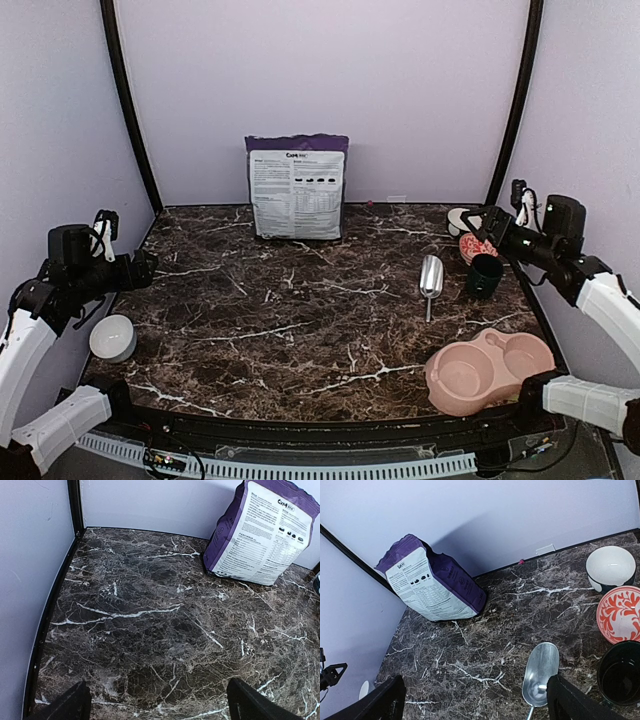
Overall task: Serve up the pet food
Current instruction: Pick up the pet food bowl from the corner of the board.
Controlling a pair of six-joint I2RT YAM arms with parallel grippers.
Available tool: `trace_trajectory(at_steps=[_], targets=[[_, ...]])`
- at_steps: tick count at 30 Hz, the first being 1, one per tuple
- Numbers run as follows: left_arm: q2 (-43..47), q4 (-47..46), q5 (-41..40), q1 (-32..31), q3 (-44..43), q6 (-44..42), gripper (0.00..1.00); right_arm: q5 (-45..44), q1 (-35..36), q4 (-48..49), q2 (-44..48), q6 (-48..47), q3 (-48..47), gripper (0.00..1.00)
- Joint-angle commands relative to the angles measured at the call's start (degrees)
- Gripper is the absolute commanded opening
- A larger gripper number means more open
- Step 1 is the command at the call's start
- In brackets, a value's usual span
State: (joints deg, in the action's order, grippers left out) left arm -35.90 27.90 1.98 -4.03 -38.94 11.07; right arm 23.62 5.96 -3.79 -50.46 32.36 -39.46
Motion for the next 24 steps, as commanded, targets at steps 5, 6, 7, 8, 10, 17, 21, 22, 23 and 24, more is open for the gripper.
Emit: trace_trajectory(at_steps=[5,6,7,8,10,17,21,22,23,24], targets=[[0.64,-1.13,0.96,-0.1,0.71,-0.79,0.97,0.0,0.33,-6.1,-1.79,-1.96,-4.7,0.99],[0.63,-1.18,1.27,-0.14,0.78,-0.86,0.97,0.36,0.41,-6.43,-1.94,-2.03,-4.66,0.99],[0.61,-1.25,1.48,-0.13,0.79,-0.93,0.97,0.67,0.63,-7.19,-2.38,-2.1,-4.85,0.99],[0.65,-1.31,1.73,-0.11,0.79,-1.0,0.97,0.87,0.94,-8.49,-2.96,-2.35,-5.3,0.99],[0.81,-1.54,2.56,-0.17,0.86,-1.27,0.97,0.63,2.27,-11.45,-4.47,-3.4,-6.63,0.99],[-0.75,-3.38,5.66,-0.12,1.32,-1.34,0.91,-10.23,10.21,-23.17,-6.4,-4.09,-10.1,0.99],[-1.4,-3.28,6.21,-0.14,1.45,-1.43,0.9,-14.53,14.46,-30.36,-7.93,-2.61,-10.47,0.99],[-1.41,-3.37,6.4,-0.22,1.47,-1.45,0.9,-15.59,15.67,-32.19,-8.31,-1.74,-10.74,0.99],[-1.42,-3.38,6.56,-0.27,1.54,-1.53,0.9,-16.72,16.8,-34.18,-8.62,-0.63,-11.13,0.99],[-1.47,-3.38,6.63,-0.23,1.53,-1.58,0.89,-17.69,17.99,-36.22,-8.87,0.69,-11.3,0.99]])
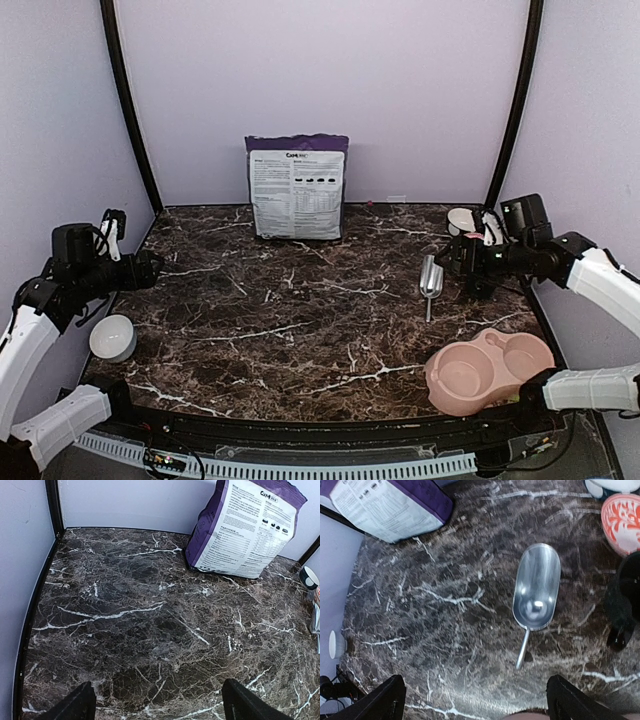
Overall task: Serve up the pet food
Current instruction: Pick up the pet food bowl from the corner of the board.
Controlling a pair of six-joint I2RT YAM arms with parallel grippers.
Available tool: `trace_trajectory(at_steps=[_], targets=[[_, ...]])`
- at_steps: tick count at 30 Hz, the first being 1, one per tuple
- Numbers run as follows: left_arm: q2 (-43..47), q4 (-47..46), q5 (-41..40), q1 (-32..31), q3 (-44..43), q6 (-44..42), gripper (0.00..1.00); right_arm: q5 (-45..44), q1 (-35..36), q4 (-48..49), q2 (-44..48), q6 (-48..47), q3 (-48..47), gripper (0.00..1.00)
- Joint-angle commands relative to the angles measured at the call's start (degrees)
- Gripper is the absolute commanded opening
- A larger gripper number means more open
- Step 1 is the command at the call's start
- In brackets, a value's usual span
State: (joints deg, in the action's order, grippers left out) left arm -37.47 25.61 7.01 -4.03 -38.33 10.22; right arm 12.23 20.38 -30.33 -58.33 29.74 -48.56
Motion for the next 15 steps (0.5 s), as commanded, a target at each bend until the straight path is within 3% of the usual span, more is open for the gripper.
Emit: trace_trajectory(at_steps=[1,9,15], targets=[[0.18,-1.0,1.71,-0.19,0.96,-0.78,0.89,-7.35,4.84,-11.48,-1.16,4.95,-2.26,0.99],[1.84,-1.35,1.66,-0.28,1.53,-1.24,0.89,-11.42,15.78,-20.71,0.16,19.35,0.28,0.99],[1.66,-1.35,2.1,-0.44,1.5,-1.26,0.89,-12.23,21.96,-20.94,-0.23,26.25,3.77,0.99]])
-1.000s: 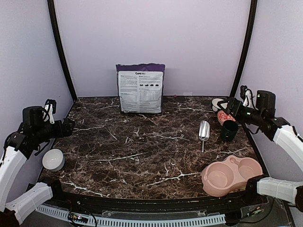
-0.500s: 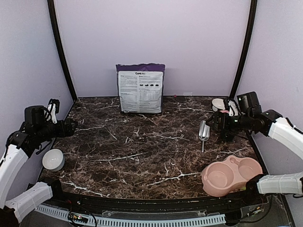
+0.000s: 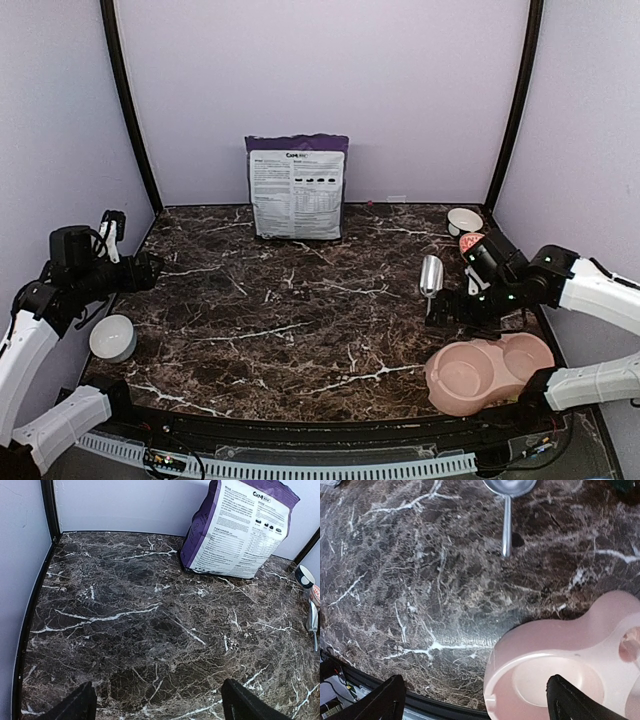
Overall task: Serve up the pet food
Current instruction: Pick up the pet food bowl from the corner of the board.
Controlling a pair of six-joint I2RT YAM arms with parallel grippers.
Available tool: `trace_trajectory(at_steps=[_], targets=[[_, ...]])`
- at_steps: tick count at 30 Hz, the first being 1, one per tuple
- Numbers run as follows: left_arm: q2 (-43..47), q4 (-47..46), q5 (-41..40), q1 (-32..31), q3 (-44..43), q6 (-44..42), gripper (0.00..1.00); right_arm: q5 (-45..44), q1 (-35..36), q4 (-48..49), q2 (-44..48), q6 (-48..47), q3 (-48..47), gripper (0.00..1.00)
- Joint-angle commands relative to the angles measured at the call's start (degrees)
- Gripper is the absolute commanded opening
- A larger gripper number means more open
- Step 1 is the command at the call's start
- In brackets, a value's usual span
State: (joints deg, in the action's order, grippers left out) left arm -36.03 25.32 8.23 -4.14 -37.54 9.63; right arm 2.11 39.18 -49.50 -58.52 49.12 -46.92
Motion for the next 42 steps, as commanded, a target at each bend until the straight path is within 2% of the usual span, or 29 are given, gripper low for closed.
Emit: trace_trajectory(at_steps=[1,11,17,27,31,35,42], targets=[[0.37,-1.01,0.72,-0.41,0.69,-0.62,0.89,-2.11,4.14,-1.53,-0.53,7.54,2.65,0.99],[1.26,-0.72,-0.4,-1.23,0.8,-0.66,0.88,-3.99,10.53,-1.09,-6.6,11.04,3.03,0.99],[1.62,-0.71,-0.75,-1.6,0.89,-0.66,0.88,-7.85,11.18,0.37,-9.26,11.53,3.59,0.97],[1.55,-0.45,-1.42,-2.35,0.8,-0.76,0.88,-8.14,11.4,6.68,-16.25,9.99,4.18,0.66],[1.66,-0.45,-1.63,-2.37,0.8,-0.77,0.88,-6.91,11.73,7.61,-18.14,8.99,3.82,0.45],[1.82,-0.4,-1.63,-2.37,0.79,-0.87,0.88,-4.47,12.88,8.48,-19.12,9.19,3.31,0.28],[1.8,-0.54,-1.47,-2.38,0.89,-0.94,0.88,-3.78,17.22,8.5,-20.13,12.24,2.68,0.16]])
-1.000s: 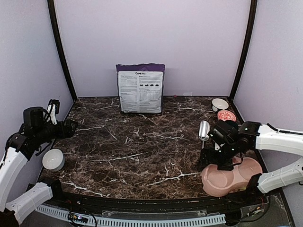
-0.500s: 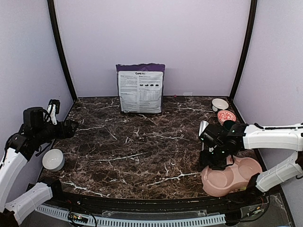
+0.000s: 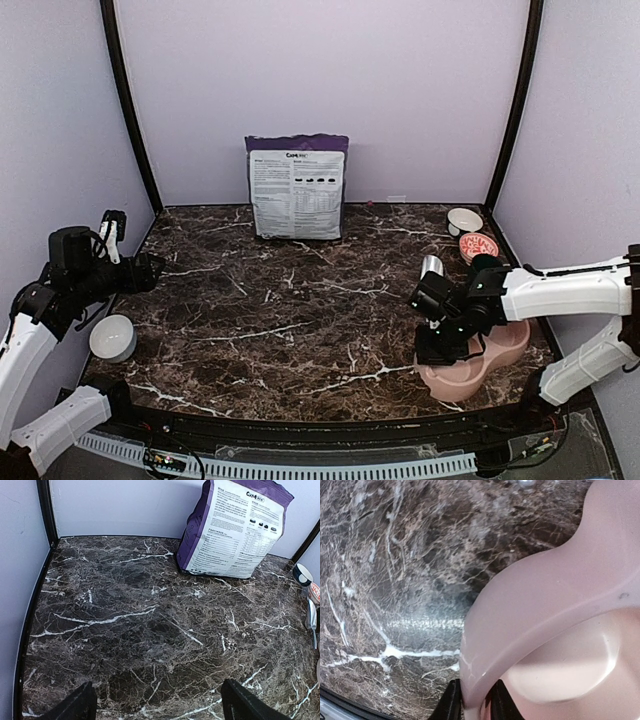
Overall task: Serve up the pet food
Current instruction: Pick up the pet food bowl from the corner of the board, then place the pet food bowl at the center of the board.
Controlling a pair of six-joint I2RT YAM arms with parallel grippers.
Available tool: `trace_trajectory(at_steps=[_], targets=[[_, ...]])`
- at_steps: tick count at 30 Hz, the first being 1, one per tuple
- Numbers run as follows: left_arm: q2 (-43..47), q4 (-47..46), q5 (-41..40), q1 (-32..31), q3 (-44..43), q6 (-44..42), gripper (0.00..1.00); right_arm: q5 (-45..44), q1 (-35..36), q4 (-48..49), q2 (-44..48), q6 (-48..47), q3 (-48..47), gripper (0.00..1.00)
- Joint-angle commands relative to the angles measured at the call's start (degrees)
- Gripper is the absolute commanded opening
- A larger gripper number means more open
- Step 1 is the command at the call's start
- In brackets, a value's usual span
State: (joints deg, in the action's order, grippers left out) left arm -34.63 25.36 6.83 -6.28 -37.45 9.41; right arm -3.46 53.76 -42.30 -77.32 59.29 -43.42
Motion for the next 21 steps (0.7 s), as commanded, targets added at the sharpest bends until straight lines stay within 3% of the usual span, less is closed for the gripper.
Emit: trace_trajectory(at_steps=[1,8,21], targets=[[0.39,-0.6,0.0,-0.22,0.8,-0.71,0.88,1.84,3.34,1.28,-1.53,2.53,-0.98,0.15],[0.09,-0.65,0.33,-0.28,0.89,-0.73,0.88,-1.28,6.09,-1.67,-1.48,4.76,-2.03,0.01],[0.18,-0.76,0.55,-0.26,0.98,-0.82,0.88,-11.23,9.39,-14.63,3.43,5.2,-12.82,0.0]])
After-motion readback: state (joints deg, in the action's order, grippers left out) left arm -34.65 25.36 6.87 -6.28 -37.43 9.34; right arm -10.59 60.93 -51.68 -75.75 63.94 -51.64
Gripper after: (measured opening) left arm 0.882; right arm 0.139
